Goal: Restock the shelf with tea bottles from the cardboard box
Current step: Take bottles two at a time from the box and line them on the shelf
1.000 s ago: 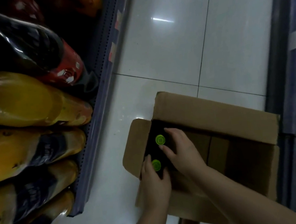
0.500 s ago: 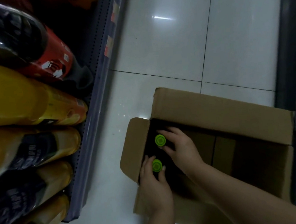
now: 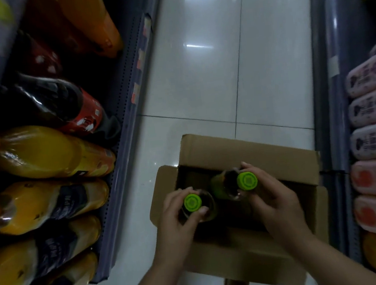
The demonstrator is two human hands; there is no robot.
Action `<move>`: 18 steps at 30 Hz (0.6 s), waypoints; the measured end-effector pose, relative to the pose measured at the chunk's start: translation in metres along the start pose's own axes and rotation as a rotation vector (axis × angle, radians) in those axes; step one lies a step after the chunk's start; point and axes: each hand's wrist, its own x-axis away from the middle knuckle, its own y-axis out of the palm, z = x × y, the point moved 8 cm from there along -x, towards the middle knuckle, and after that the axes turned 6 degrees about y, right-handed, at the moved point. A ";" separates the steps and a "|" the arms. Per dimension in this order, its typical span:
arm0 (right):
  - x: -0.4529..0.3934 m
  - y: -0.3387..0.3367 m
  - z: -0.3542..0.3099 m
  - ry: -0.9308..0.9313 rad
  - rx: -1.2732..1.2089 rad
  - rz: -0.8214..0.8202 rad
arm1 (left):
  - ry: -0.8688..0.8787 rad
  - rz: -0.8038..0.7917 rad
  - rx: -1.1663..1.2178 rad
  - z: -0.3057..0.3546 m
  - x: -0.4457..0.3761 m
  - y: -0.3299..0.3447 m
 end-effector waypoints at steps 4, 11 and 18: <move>0.031 -0.075 -0.078 -0.111 -0.062 0.188 | 0.093 -0.109 0.140 0.078 0.000 0.003; 0.128 -0.196 -0.192 -0.098 -0.330 0.535 | 0.242 -0.322 0.236 0.258 0.041 0.006; 0.277 -0.296 -0.310 -0.141 -0.555 0.799 | 0.354 -0.517 0.235 0.451 0.156 0.007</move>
